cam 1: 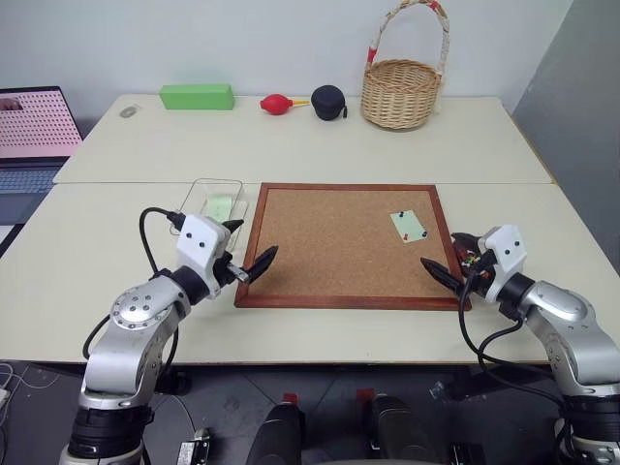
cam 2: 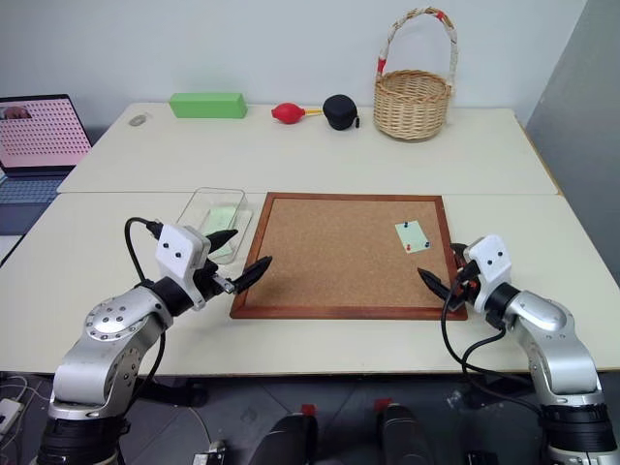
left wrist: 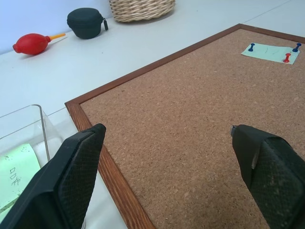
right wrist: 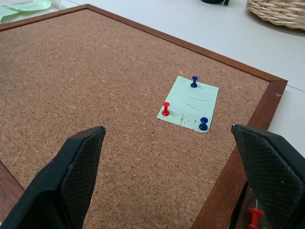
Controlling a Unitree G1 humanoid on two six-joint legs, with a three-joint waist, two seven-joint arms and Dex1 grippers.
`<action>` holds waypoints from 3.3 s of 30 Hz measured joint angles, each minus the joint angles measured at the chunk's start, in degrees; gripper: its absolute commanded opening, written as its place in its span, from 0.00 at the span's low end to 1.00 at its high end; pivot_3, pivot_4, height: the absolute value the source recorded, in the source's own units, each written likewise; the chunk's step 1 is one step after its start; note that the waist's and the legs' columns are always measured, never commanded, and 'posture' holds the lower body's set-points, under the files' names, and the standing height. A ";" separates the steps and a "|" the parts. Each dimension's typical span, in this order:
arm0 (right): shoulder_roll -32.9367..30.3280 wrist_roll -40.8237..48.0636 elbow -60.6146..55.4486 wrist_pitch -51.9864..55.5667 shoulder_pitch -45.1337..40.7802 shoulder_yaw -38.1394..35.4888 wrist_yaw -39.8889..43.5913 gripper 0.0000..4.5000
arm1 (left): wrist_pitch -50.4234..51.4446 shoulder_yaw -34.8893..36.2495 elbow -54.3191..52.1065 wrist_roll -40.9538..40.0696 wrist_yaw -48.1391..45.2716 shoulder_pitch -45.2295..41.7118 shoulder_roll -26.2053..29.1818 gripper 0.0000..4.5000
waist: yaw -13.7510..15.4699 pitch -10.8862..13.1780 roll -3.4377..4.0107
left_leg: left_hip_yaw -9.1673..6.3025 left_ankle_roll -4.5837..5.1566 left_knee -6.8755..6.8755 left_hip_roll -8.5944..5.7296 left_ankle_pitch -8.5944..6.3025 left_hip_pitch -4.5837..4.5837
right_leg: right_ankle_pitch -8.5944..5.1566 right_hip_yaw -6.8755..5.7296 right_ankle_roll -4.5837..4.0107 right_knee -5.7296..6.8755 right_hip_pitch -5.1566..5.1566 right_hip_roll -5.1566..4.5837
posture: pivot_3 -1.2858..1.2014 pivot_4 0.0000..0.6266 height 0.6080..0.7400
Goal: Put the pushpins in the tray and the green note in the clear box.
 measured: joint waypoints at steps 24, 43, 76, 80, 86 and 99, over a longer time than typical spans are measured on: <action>0.18 -0.26 -0.68 0.42 0.06 0.78 0.41 1.00 | 4.03 -2.42 1.10 -4.65 -5.68 -5.40 0.80 0.79 | 0.05 0.00 0.00 | 0.02 0.00 0.03 -0.02 0.00 -0.01 | 0.01 0.02 0.02 -0.01 0.01 0.00 | 0.52 0.24 1.00; 1.94 -2.26 -3.55 1.37 -1.89 3.82 -2.33 1.00 | -5.74 -18.08 21.24 1.54 -15.15 -20.87 -8.37 0.01 | -0.11 0.00 0.00 | 0.02 0.00 0.04 -0.03 0.00 0.00 | 0.04 0.04 0.07 0.01 0.01 0.03 | 0.52 0.24 1.00; 11.42 -12.52 48.73 -1.49 -38.88 9.20 -7.43 0.75 | -21.82 -21.98 52.44 10.17 -22.64 -29.78 -17.52 0.00 | -0.20 -0.10 0.07 | 0.09 0.06 0.17 -0.07 0.04 0.05 | 0.33 0.13 0.02 0.04 0.06 0.04 | 0.52 0.24 1.00; 12.13 -13.25 53.32 -3.43 -40.80 9.19 -7.91 0.56 | -21.68 -21.73 52.33 10.25 -22.59 -29.62 -17.51 0.00 | -0.23 -0.10 0.07 | 0.09 0.06 0.17 -0.07 0.04 0.06 | 0.33 0.12 0.01 0.06 0.06 0.04 | 0.52 0.24 1.00; 13.65 -13.29 57.54 -5.19 -43.05 8.70 -8.56 0.30 | -21.49 -21.66 52.05 10.44 -22.55 -29.49 -17.62 0.00 | -0.30 -0.11 0.08 | 0.08 0.06 0.16 -0.07 0.04 0.07 | 0.35 0.13 -0.01 0.06 0.06 0.04 | 0.52 0.24 1.00; 13.83 -14.31 58.22 -5.32 -43.38 8.40 -8.29 0.01 | -20.71 -21.66 51.41 11.52 -22.40 -29.33 -17.55 0.00 | -0.32 -0.11 0.09 | 0.08 0.06 0.16 -0.07 0.04 0.07 | 0.35 0.13 -0.01 0.07 0.06 0.04 | 0.52 0.24 1.00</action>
